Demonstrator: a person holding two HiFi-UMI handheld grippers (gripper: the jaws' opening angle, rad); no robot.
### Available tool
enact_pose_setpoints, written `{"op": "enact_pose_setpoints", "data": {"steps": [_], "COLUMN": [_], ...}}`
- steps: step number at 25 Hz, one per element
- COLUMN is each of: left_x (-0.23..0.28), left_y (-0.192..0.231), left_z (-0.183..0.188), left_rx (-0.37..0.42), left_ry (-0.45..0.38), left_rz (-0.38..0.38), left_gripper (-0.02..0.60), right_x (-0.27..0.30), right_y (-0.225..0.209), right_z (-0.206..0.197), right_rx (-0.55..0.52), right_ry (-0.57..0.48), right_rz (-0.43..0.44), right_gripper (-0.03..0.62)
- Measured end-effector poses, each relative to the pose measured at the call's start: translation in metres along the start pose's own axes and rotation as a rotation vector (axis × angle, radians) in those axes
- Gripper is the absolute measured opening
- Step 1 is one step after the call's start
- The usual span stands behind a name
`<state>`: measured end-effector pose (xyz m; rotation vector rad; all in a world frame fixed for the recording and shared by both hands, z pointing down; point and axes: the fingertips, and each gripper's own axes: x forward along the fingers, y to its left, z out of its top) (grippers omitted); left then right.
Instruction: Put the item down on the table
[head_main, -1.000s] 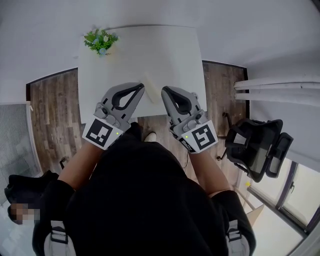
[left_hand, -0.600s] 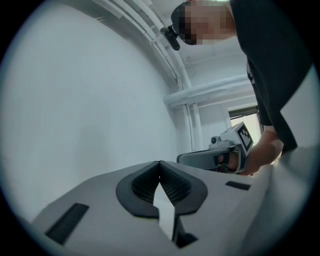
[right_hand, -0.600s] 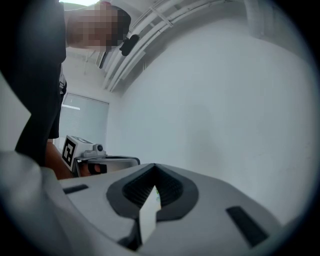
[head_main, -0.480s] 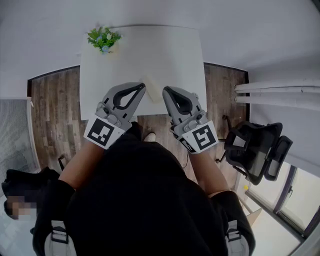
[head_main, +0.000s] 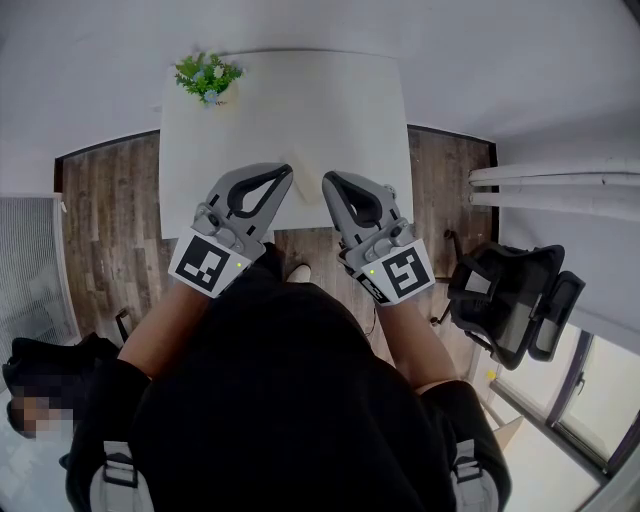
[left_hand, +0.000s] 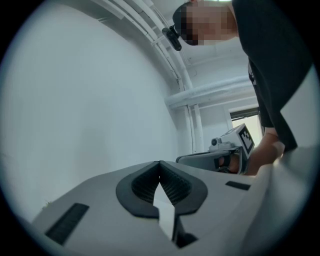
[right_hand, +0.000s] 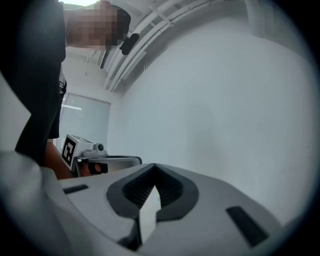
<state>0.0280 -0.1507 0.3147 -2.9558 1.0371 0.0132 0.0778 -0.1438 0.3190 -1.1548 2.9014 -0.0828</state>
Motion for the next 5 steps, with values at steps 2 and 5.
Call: {"op": "enact_pose_setpoints", "data": {"steps": [2,5], "left_x": [0.0003,-0.0003], "left_y": [-0.0003,-0.0003], "left_z": [-0.0002,0.0008], "left_rx": [-0.003,-0.005], "left_ry": [0.003,0.003], "left_rz": [0.000,0.002], "left_gripper": [-0.006,-0.006], "right_x": [0.0002,0.0007], "right_y": [0.0001,0.0012], "right_z": [0.0005,0.0015], "right_rx": [0.000,0.002], "right_ry": [0.000,-0.002], "right_rz": [0.001,0.002], "right_gripper": [0.002,0.002]}}
